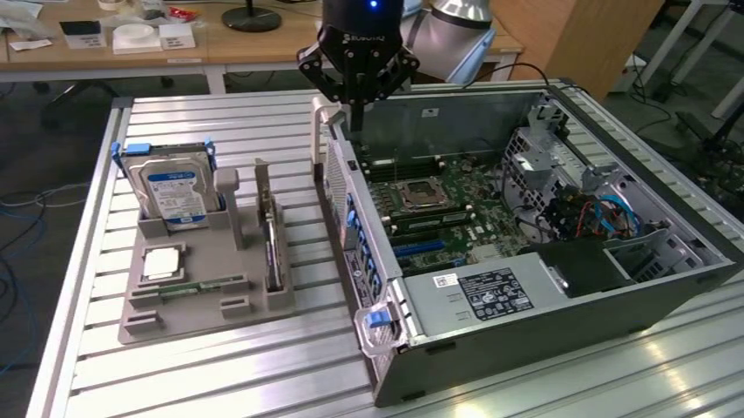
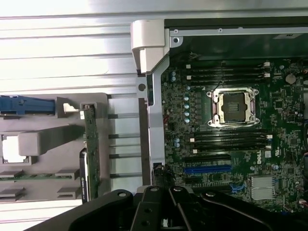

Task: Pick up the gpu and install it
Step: 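Reach for the gpu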

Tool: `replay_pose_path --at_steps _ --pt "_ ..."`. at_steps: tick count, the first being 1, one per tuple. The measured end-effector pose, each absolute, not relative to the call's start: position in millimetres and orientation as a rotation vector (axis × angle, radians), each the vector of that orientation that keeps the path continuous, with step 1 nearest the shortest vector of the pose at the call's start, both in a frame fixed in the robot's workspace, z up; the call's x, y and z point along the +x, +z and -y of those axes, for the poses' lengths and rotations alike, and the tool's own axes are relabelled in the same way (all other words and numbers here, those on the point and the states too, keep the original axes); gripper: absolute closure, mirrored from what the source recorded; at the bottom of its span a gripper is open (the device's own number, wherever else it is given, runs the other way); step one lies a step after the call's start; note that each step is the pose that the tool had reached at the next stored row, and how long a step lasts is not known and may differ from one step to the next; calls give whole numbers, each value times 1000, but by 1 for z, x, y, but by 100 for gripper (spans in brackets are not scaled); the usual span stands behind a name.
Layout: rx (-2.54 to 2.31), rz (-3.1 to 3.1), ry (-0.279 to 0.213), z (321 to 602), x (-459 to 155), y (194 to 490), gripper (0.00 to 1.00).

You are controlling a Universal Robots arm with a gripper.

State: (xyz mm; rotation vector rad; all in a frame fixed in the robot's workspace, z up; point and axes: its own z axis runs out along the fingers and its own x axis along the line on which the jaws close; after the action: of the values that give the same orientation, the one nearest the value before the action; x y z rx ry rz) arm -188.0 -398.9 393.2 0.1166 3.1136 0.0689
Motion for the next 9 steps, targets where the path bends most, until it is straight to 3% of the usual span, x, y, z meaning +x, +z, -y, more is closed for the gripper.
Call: replay_pose_path --at_steps 9 --pt "117 -3114 69 399 -195 393 89"
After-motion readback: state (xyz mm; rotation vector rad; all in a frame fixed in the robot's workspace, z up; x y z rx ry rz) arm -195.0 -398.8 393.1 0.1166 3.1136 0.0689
